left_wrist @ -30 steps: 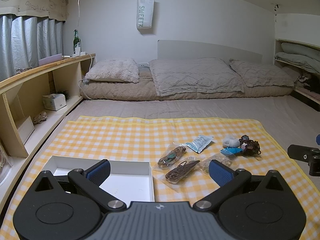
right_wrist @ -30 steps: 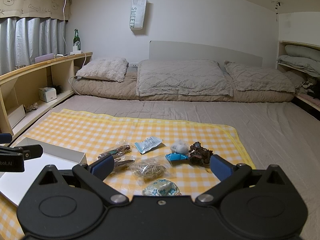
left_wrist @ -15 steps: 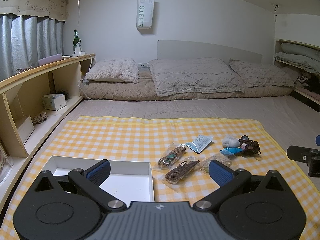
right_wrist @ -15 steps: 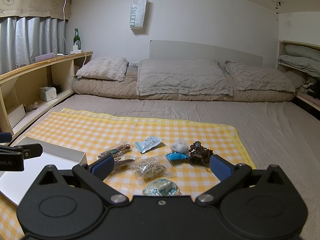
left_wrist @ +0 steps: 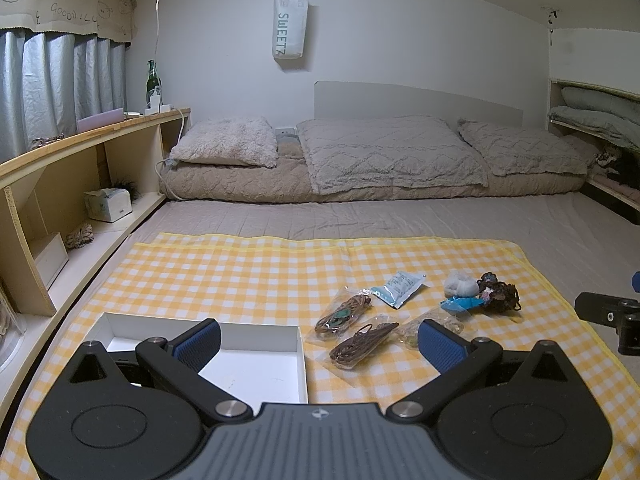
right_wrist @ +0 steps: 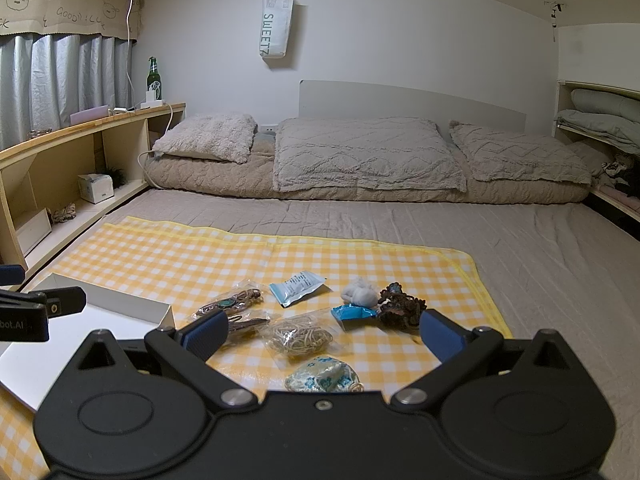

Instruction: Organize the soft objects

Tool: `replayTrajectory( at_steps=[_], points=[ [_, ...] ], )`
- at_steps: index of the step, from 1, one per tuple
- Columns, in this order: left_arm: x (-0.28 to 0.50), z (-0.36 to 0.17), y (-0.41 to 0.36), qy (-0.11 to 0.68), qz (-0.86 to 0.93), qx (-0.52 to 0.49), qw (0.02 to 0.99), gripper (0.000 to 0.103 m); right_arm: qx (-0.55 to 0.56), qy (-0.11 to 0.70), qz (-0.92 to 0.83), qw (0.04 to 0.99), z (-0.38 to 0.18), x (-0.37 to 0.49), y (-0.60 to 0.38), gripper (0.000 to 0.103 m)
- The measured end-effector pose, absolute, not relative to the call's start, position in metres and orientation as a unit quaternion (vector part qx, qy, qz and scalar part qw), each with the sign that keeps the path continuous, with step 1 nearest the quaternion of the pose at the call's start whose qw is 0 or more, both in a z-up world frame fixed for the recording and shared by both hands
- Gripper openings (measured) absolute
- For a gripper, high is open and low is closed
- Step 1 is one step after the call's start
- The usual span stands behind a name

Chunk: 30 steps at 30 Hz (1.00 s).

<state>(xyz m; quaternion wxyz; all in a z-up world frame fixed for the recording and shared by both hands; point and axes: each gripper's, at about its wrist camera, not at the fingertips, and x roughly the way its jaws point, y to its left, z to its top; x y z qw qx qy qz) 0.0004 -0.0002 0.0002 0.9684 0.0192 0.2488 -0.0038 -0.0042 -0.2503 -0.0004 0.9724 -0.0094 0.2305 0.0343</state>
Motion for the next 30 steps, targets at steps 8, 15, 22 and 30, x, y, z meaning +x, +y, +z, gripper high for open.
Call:
replayTrajectory(
  at_steps=[8,15,22,30],
  points=[
    [0.006,0.011,-0.009,0.229,-0.003,0.021,0.973,0.103,-0.009,0.220,0.032,0.975,0.002,-0.005,-0.251,0.103],
    [0.029,0.022,-0.009,0.220,-0.013,0.026,0.975,0.103,0.004,0.212,0.020,0.977,0.010,0.006,-0.258,0.103],
    [0.057,0.040,-0.026,0.193,-0.037,0.055,0.979,0.103,0.002,0.215,0.016,0.976,0.022,0.028,-0.257,0.103],
    [0.105,0.031,-0.044,0.185,-0.050,0.095,0.977,0.103,-0.013,0.214,0.002,0.977,0.029,0.063,-0.257,0.103]
  ],
)
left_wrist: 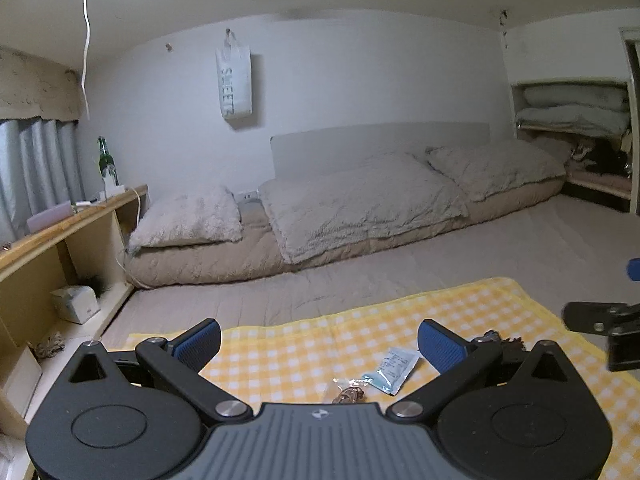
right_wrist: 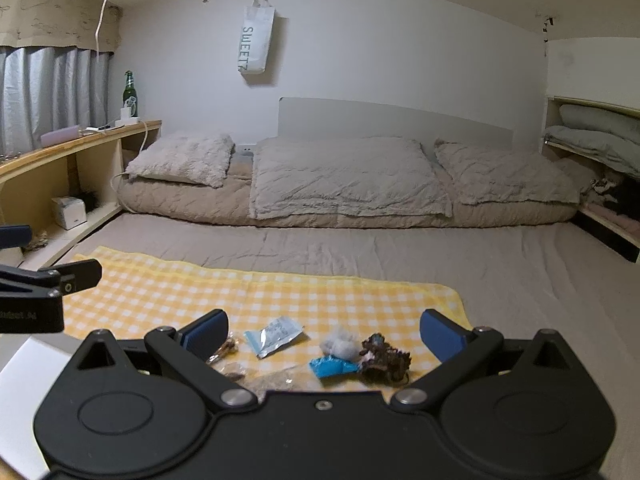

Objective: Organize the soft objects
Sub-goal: 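Lower the right tool to the blue-floral pouch while the left tool approaches the red-bead cord bag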

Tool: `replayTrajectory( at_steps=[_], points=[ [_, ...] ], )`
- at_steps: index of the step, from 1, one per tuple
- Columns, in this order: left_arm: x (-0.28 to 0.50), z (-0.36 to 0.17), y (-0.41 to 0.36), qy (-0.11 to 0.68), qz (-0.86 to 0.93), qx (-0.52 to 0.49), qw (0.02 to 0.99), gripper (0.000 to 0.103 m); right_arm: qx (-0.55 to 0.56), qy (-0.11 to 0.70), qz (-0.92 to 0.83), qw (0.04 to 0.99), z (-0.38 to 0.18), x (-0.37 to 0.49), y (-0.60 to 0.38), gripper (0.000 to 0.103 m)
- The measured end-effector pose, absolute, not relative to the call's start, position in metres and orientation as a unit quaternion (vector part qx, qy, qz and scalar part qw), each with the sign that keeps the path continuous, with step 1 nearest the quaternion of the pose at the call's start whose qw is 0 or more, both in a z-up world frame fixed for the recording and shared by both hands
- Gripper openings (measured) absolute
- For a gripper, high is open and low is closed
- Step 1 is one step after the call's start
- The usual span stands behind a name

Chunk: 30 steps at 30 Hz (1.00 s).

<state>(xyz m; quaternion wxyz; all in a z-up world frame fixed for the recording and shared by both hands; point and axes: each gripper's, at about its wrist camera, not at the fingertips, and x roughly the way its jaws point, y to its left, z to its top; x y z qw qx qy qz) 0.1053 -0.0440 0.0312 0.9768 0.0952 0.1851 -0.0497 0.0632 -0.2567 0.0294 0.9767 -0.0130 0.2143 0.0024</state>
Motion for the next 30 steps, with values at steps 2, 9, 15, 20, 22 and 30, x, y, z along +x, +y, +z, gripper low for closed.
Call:
replayTrajectory(
  at_steps=[2,9,15,20,22,30],
  points=[
    [0.122,0.020,-0.044,0.204,-0.052,0.093,0.973,0.103,-0.009,0.217,-0.002,0.976,0.024,0.071,-0.260,0.103],
    [0.169,-0.030,-0.038,0.271,-0.101,0.102,0.952,0.103,0.020,0.270,-0.013,0.963,-0.003,0.101,-0.279,0.103],
    [0.200,-0.075,-0.043,0.351,-0.184,0.109,0.912,0.079,0.036,0.311,-0.029,0.949,-0.025,0.124,-0.290,0.103],
    [0.224,-0.110,-0.036,0.424,-0.235,0.087,0.870,0.066,0.049,0.351,-0.023,0.935,-0.044,0.140,-0.293,0.103],
    [0.231,-0.122,-0.034,0.441,-0.247,0.083,0.859,0.066,0.054,0.365,-0.015,0.929,-0.050,0.145,-0.293,0.103],
    [0.263,-0.156,-0.025,0.472,-0.263,0.057,0.839,0.067,0.067,0.407,0.026,0.910,-0.071,0.165,-0.286,0.103]
  ],
)
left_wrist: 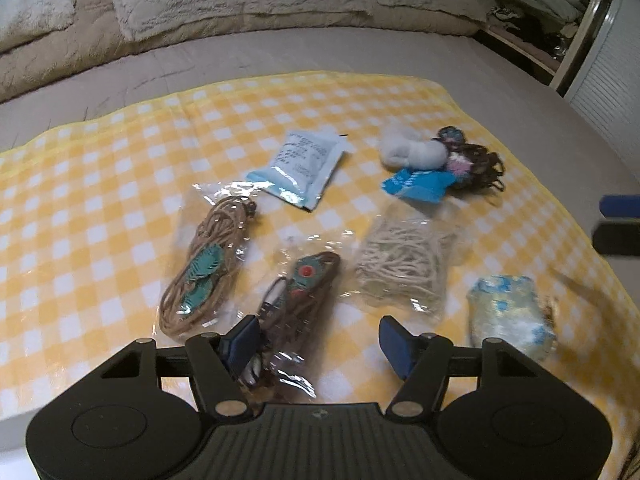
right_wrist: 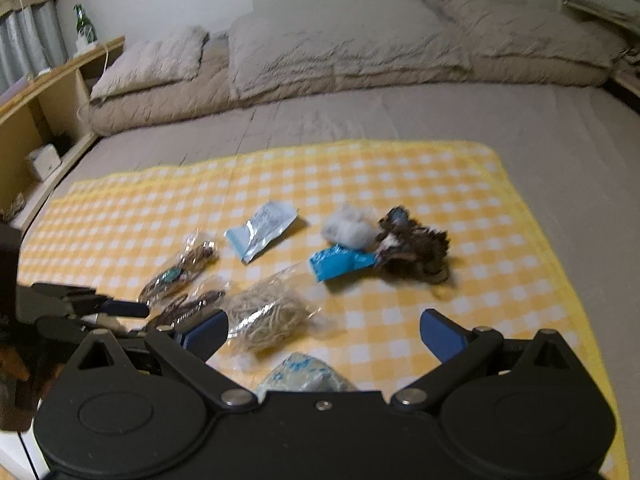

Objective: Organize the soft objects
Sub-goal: 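Lower the right tool to the blue-floral pouch while the left tool approaches the red-bead cord bag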

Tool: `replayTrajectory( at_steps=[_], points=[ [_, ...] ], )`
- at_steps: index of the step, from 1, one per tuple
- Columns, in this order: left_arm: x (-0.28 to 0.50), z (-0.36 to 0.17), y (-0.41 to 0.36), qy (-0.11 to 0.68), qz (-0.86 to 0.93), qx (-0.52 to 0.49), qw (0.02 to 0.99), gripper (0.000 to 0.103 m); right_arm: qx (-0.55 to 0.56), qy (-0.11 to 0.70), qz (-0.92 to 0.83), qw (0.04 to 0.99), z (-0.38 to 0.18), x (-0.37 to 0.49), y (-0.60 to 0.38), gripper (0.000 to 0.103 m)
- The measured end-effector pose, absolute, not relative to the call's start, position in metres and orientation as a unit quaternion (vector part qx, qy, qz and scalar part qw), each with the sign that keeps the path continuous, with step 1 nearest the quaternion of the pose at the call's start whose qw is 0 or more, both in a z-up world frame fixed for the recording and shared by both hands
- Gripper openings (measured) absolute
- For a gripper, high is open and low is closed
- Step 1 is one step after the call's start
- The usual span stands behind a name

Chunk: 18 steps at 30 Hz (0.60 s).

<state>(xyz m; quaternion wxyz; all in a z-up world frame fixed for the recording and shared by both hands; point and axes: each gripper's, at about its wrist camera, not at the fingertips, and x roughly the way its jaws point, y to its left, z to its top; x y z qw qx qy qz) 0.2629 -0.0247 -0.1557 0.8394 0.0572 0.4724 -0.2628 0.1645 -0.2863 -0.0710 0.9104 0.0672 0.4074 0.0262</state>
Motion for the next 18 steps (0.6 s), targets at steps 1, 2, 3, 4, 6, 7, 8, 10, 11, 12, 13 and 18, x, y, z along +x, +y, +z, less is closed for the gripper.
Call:
replayTrajectory(
  at_steps=[1,2,3,4,6,7,8,10,11,12,13,18],
  points=[
    [0.267,-0.158,-0.024,0.473,-0.261,0.056,0.840,0.067,0.065,0.413,0.029,0.908,-0.074,0.166,-0.284,0.103],
    [0.272,-0.161,-0.022,0.473,-0.258,0.054,0.841,0.067,0.062,0.418,0.031,0.906,-0.078,0.168,-0.283,0.103],
    [0.276,-0.164,-0.021,0.471,-0.256,0.053,0.843,0.068,0.058,0.423,0.032,0.903,-0.081,0.170,-0.281,0.103],
    [0.280,-0.166,-0.020,0.468,-0.252,0.052,0.845,0.069,0.054,0.428,0.034,0.901,-0.084,0.171,-0.280,0.103],
    [0.285,-0.170,-0.018,0.468,-0.244,0.052,0.848,0.080,0.047,0.437,0.036,0.897,-0.091,0.174,-0.277,0.103],
    [0.287,-0.172,-0.017,0.469,-0.239,0.051,0.849,0.081,0.044,0.442,0.036,0.895,-0.094,0.176,-0.276,0.103],
    [0.289,-0.175,-0.016,0.472,-0.238,0.050,0.848,0.083,0.040,0.446,0.037,0.893,-0.097,0.177,-0.276,0.103],
    [0.289,-0.181,-0.016,0.481,-0.237,0.055,0.842,0.085,0.034,0.454,0.038,0.890,-0.103,0.180,-0.274,0.103],
    [0.289,-0.184,-0.017,0.489,-0.242,0.062,0.836,0.085,0.031,0.459,0.038,0.887,-0.106,0.183,-0.273,0.103],
    [0.288,-0.186,-0.017,0.492,-0.248,0.069,0.832,0.084,0.028,0.463,0.037,0.885,-0.109,0.184,-0.272,0.103],
    [0.284,-0.185,-0.019,0.487,-0.256,0.079,0.831,0.084,0.025,0.467,0.036,0.883,-0.113,0.186,-0.271,0.103],
    [0.273,-0.180,-0.026,0.507,-0.303,0.075,0.804,0.081,0.013,0.486,0.042,0.873,-0.128,0.194,-0.266,0.103]
  ],
)
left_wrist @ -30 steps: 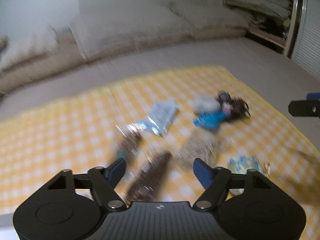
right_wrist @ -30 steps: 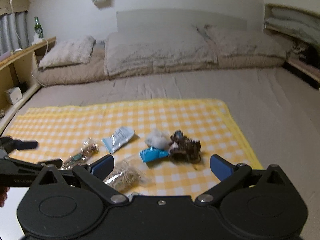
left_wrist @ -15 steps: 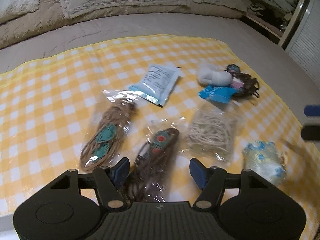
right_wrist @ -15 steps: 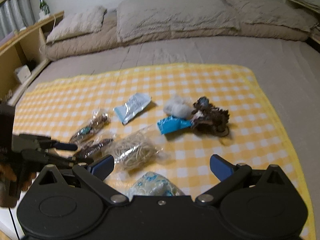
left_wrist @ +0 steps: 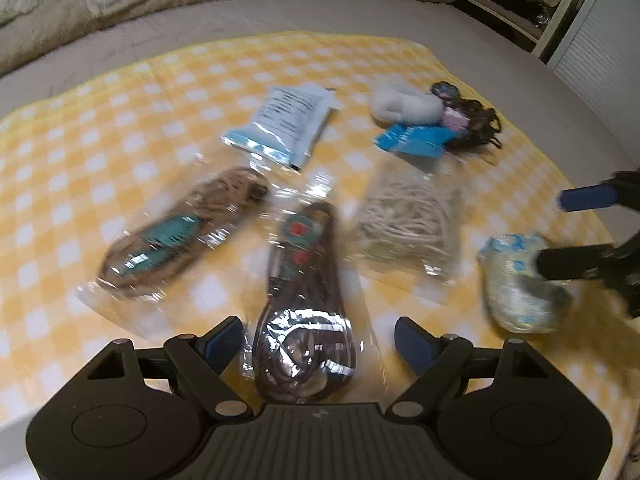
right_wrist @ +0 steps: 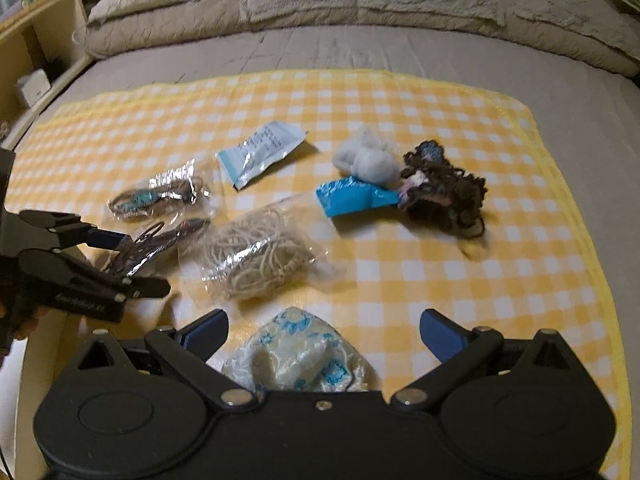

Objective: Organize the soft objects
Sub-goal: 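Lower the right tool to the blue-floral pouch while the left tool approaches the red-bead cord bag, then close the right tool on the pouch while the left tool grasps the red-bead cord bag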

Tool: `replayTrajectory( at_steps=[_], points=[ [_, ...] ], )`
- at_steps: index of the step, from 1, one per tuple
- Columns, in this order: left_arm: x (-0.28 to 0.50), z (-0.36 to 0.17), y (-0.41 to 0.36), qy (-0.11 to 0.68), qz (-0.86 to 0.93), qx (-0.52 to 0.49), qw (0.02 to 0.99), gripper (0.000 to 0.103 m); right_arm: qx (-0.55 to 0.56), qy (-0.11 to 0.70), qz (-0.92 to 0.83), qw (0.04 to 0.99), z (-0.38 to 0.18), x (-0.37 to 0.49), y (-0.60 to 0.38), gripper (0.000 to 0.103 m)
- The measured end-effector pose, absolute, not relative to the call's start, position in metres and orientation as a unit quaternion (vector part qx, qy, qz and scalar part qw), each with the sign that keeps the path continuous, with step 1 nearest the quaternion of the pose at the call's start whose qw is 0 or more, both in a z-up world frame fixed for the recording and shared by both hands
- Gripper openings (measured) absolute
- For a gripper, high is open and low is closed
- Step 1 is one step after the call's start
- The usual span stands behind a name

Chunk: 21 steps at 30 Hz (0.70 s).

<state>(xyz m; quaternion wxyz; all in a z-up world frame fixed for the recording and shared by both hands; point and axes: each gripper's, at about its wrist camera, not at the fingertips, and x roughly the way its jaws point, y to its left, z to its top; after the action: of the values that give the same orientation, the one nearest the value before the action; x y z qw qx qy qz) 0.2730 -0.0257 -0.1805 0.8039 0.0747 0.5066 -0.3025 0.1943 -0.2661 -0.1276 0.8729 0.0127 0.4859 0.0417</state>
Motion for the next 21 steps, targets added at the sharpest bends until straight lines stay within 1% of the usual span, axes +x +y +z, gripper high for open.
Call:
replayTrajectory(
  at_steps=[2,6,12,16,17,19,21],
  points=[
    [0.269,-0.179,-0.030,0.507,-0.306,0.081,0.802,0.078,0.006,0.493,0.048,0.869,-0.133,0.197,-0.263,0.103],
    [0.269,-0.181,-0.032,0.516,-0.284,0.065,0.806,0.077,-0.013,0.510,0.063,0.858,-0.145,0.201,-0.256,0.103],
    [0.282,-0.183,-0.028,0.534,-0.212,-0.002,0.818,0.077,-0.044,0.531,0.071,0.843,-0.158,0.201,-0.247,0.103],
    [0.281,-0.184,-0.037,0.536,-0.177,-0.007,0.825,0.077,-0.026,0.543,0.060,0.837,-0.162,0.204,-0.254,0.102],
    [0.280,-0.184,-0.039,0.535,-0.166,-0.007,0.829,0.074,-0.020,0.547,0.058,0.835,-0.163,0.205,-0.255,0.101],
    [0.279,-0.186,-0.043,0.532,-0.152,-0.001,0.833,0.071,-0.007,0.556,0.056,0.830,-0.164,0.205,-0.257,0.092],
    [0.277,-0.186,-0.046,0.525,-0.142,0.011,0.839,0.060,0.016,0.568,0.063,0.820,-0.166,0.205,-0.259,0.079]
  ],
)
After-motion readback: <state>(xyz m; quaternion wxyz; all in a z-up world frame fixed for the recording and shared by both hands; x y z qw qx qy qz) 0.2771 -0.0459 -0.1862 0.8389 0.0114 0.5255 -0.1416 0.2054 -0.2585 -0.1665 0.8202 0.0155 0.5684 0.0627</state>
